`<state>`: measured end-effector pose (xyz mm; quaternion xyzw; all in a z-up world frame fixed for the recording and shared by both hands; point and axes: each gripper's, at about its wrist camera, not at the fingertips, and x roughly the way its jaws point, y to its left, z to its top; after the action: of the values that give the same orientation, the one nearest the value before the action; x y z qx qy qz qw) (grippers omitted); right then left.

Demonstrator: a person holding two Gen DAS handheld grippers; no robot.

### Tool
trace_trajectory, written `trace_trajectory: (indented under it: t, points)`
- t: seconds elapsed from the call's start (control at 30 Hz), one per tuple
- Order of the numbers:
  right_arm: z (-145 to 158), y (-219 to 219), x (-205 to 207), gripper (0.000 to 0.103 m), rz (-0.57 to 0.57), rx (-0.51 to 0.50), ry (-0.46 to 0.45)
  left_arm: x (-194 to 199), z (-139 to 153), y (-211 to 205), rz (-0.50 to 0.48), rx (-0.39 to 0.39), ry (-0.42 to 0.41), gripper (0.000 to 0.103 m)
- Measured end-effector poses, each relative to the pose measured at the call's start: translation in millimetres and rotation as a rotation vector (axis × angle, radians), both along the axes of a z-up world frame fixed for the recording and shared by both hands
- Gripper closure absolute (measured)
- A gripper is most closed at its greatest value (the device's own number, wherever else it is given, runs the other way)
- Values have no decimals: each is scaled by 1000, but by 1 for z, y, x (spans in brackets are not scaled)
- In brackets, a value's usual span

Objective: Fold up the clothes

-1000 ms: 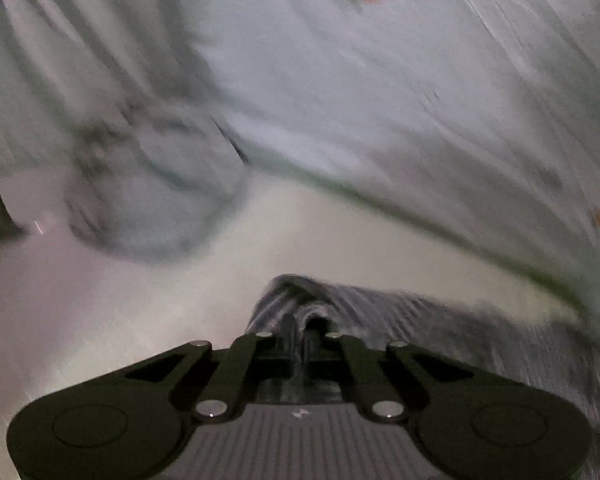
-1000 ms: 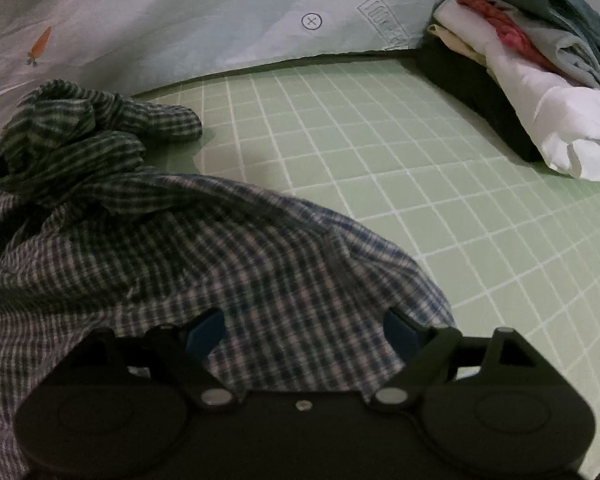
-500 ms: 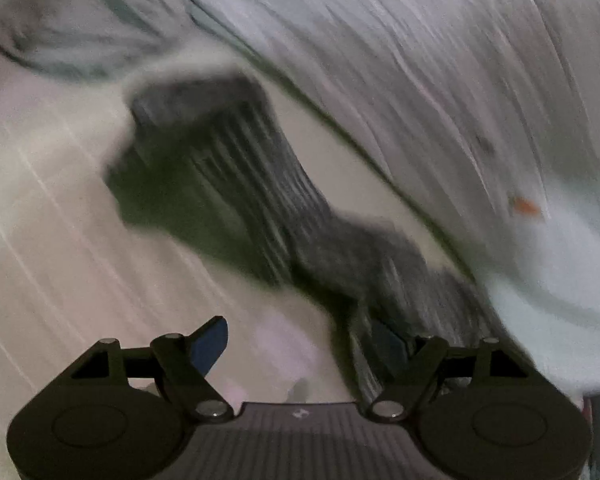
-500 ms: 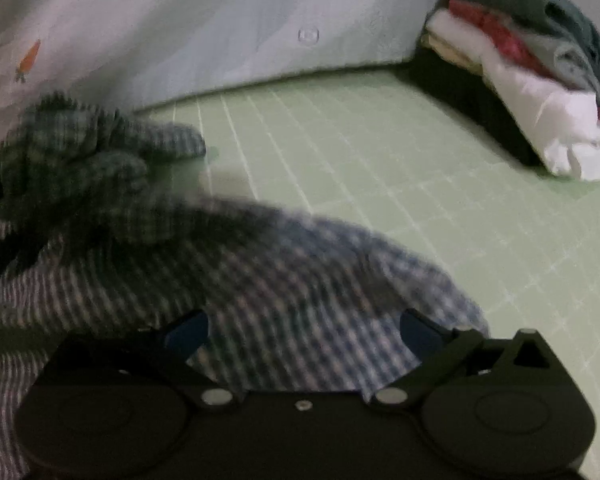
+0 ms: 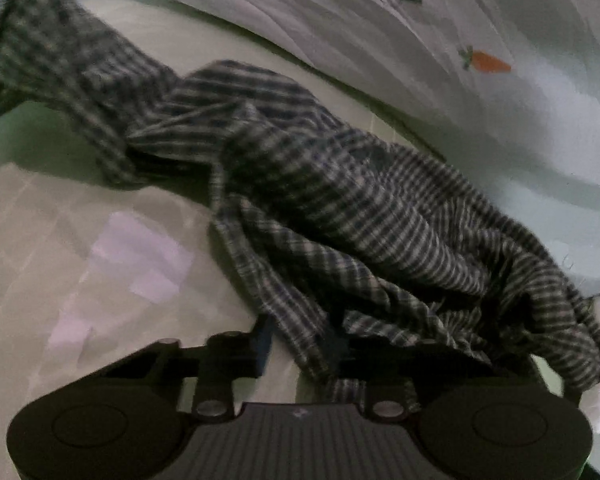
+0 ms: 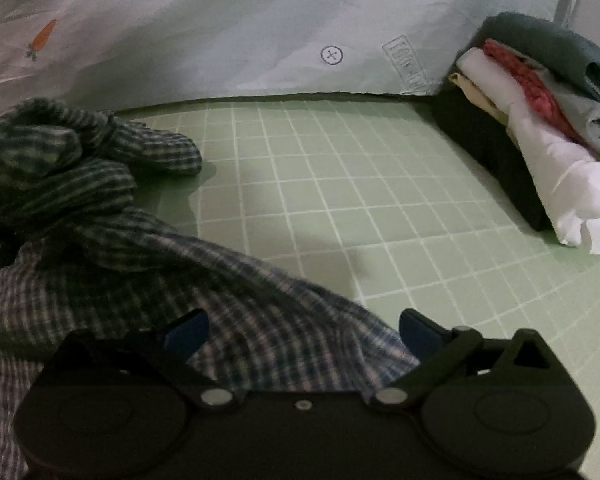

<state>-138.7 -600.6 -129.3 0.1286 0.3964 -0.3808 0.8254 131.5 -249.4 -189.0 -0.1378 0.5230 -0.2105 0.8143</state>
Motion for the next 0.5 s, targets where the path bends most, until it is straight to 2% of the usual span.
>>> trace_trajectory:
  t: [0.03,0.07,0.1,0.13,0.17,0.2,0.23,0.3,0.5]
  points:
    - [-2,-5,0,1,-6,14,-4,1,-1,-6,-7,12,-1,89]
    - [-3,-10,0,6,-12,27,-7,2,-3,-10,-9,20,-2,93]
    - [-5,-15,0,17,-19,41,-5,4,-3,-11,0,20,-3,100]
    - [-7,-20,0,23,-25,57,-4,5,-3,-11,10,20,-6,101]
    - [-8,-25,-2,36,-24,77,-13,5,-2,-9,18,25,-13,102]
    - [-9,-28,-4,54,-18,99,-24,5,0,-8,24,29,-23,103]
    - [-10,-30,-7,62,-8,122,-35,5,4,-5,27,36,-36,103]
    - [-8,-31,-16,98,-8,144,-73,2,13,2,36,53,-62,103]
    - [8,-18,-44,100,-23,151,-173,-10,57,44,115,83,-158,103]
